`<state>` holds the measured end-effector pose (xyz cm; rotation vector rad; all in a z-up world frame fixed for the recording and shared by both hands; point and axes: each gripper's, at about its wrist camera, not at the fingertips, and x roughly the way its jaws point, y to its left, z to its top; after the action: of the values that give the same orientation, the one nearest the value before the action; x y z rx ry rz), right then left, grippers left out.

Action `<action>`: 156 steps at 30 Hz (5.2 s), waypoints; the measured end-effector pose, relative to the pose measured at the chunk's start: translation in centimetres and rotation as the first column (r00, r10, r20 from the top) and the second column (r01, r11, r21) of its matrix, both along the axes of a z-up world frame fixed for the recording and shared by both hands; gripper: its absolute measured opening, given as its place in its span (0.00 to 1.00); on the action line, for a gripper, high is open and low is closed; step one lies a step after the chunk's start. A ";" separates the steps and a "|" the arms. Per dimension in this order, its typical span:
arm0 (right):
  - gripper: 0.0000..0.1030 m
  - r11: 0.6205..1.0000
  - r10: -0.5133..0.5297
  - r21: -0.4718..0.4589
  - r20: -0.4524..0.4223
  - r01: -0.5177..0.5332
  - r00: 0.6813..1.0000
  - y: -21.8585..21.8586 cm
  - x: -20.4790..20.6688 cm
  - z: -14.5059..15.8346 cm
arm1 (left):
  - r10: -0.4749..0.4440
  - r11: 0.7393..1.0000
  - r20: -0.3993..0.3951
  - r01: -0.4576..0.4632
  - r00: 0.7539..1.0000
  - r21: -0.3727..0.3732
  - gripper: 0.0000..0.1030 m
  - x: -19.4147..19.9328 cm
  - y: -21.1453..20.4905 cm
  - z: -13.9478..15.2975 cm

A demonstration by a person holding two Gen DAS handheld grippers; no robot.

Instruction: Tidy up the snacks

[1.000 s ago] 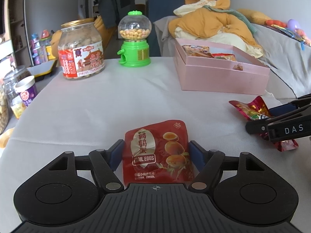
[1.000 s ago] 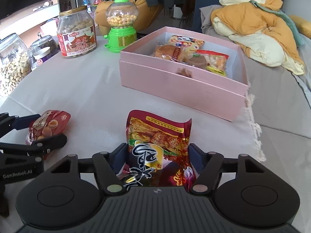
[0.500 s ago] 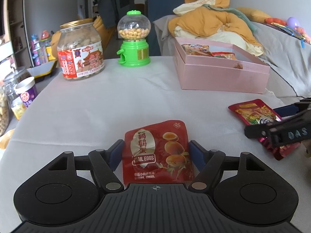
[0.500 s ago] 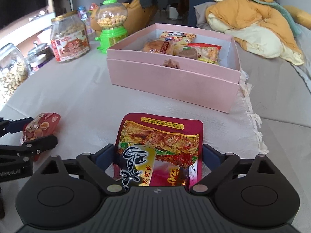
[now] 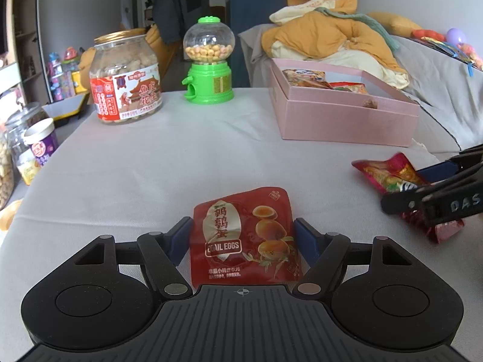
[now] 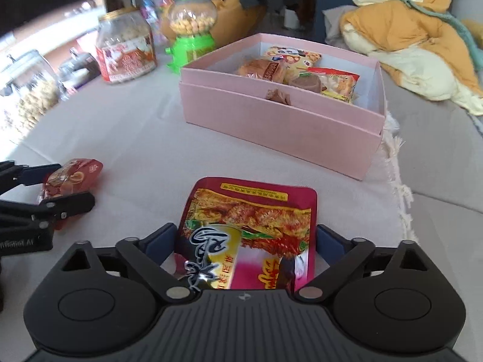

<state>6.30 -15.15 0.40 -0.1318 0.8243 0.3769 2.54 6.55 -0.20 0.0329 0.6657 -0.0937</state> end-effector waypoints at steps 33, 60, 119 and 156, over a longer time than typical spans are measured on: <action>0.91 0.980 -0.116 0.150 -0.082 0.127 0.990 -1.5 -2.6 -0.2 | -0.121 0.987 0.021 0.123 0.992 -0.101 0.73 5.2 -0.1 3.5; 0.63 0.990 -0.089 0.123 0.119 0.074 0.989 -4.9 -4.8 6.7 | -0.243 0.970 0.088 0.245 0.966 -0.005 0.73 3.3 -6.0 8.2; 1.00 0.930 -0.368 0.050 0.063 0.365 0.928 -1.4 -3.3 -2.2 | 0.001 1.000 0.022 -0.001 1.000 0.029 0.70 0.6 -4.6 -0.2; 1.00 0.921 -0.390 0.066 0.139 0.384 0.910 -0.9 -4.1 -2.9 | 0.000 1.000 0.020 0.000 1.000 0.017 0.70 0.7 -4.3 -0.2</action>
<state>2.18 -16.06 -2.47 0.0400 0.6750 0.0055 3.23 2.28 -0.41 0.0505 0.6463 -0.0876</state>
